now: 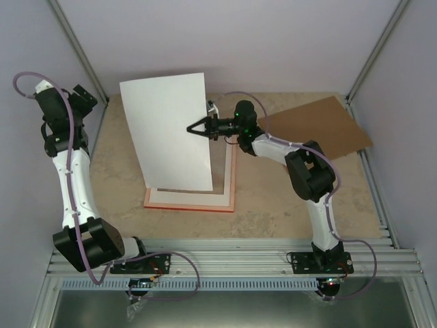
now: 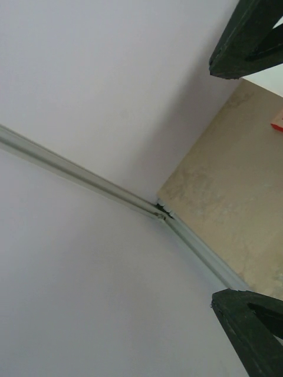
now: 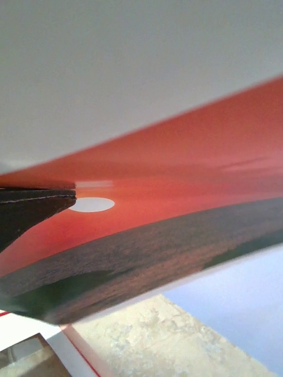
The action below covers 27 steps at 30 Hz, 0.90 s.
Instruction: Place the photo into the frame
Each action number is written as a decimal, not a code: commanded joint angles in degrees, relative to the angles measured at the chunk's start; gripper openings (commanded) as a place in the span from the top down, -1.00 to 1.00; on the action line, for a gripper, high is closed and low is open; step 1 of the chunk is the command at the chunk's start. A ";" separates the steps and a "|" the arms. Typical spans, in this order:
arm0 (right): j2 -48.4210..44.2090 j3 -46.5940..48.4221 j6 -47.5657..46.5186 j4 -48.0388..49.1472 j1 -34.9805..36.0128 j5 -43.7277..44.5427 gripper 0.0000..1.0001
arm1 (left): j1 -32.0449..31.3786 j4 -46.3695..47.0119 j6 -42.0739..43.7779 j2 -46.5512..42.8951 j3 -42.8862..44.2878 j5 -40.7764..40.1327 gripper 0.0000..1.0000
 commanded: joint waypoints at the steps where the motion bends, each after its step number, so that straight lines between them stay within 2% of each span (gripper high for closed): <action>1: 4.58 -0.65 3.32 0.08 0.02 1.99 0.99 | 0.98 1.12 1.30 0.08 1.83 -1.94 -0.99; 7: 9.55 -3.26 -0.35 -4.85 -1.99 2.83 0.99 | 1.16 0.94 1.35 -1.07 0.09 -1.95 -0.99; 11: 10.94 -4.16 -4.86 -12.27 -3.70 4.93 0.99 | 1.19 0.61 1.59 -1.38 -0.55 -1.95 -0.99; 14: 10.22 -6.16 -7.57 -17.95 -4.50 6.43 0.99 | 1.20 0.50 2.02 -1.27 -0.82 -2.21 -0.99; 19: 7.90 -10.41 -8.96 -20.40 -5.61 8.14 0.99 | 1.20 0.62 1.93 -0.70 -1.09 -2.04 -0.99; 27: 5.60 -12.00 -12.35 -26.11 -6.97 9.47 0.99 | 1.21 0.94 1.36 0.64 -1.23 -1.53 -0.99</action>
